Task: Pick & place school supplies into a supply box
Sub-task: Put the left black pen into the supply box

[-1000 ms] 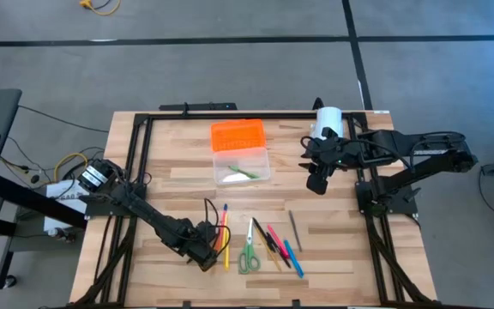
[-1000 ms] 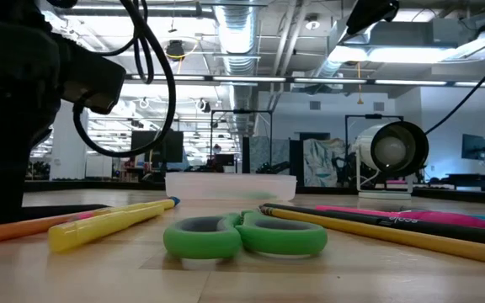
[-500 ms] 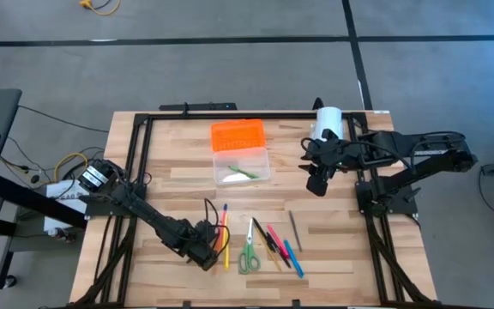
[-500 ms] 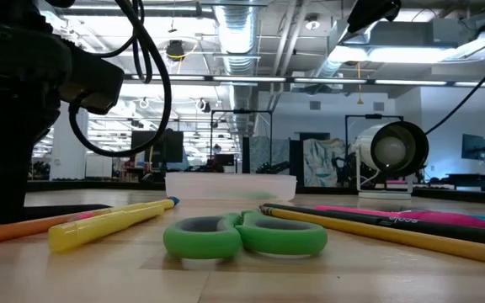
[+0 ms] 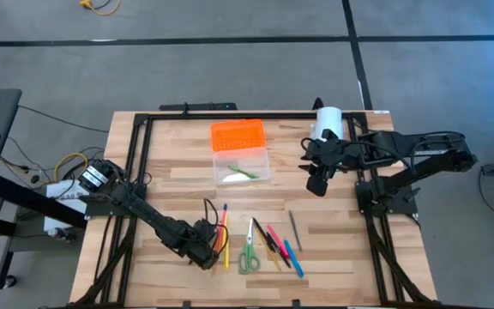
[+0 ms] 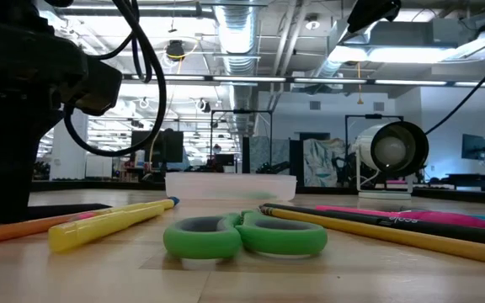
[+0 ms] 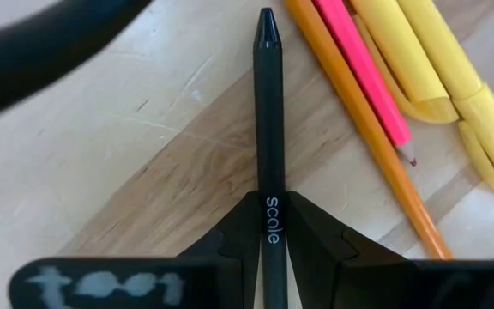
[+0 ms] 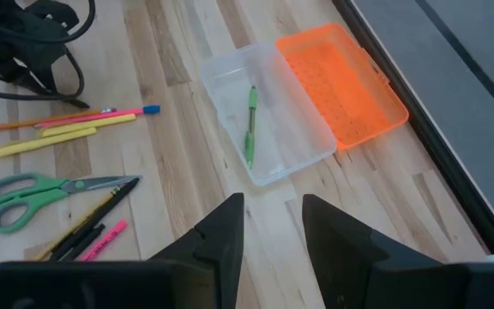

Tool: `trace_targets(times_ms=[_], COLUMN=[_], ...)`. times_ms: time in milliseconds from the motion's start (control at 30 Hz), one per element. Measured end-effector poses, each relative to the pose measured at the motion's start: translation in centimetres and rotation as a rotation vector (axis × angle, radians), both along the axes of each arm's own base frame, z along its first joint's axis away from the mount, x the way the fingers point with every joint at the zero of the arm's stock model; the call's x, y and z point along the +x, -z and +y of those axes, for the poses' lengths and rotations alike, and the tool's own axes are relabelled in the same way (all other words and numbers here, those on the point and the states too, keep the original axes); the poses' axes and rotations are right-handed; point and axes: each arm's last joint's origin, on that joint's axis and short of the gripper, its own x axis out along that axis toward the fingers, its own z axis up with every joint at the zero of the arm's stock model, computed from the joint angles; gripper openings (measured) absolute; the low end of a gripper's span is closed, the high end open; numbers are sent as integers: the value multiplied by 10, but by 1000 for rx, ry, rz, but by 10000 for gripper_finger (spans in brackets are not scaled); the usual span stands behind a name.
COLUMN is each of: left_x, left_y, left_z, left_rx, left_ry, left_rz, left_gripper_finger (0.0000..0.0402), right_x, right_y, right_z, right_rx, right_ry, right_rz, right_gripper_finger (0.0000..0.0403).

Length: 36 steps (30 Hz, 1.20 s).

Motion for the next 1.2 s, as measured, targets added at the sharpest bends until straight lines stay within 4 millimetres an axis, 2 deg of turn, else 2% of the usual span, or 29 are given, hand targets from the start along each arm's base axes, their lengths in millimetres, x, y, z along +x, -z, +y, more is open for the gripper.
trace_targets(times_ms=[200, 467, 700, 967, 1200], left_x=[-1, 1, 8, 27, 48], left_y=[-10, -38, -54, -72, -79], left_z=[4, 16, 36, 78, 129], left_rx=[50, 93, 150, 258, 359], left_ry=[-32, -93, -128, -134, -76], left_rz=[-65, -206, -286, -388, -432], left_gripper_finger=[45, 12, 30, 21, 26], right_x=[0, 1, 3, 3, 4], right_y=[0, -1, -2, -2, -4], right_z=[0, 0, 0, 0, 0], right_rx=[0, 1, 4, 20, 23], right_ry=[0, 0, 0, 18, 18], right_rz=[0, -15, -38, -44, -61], right_gripper_finger=[115, 115, 115, 115, 115])
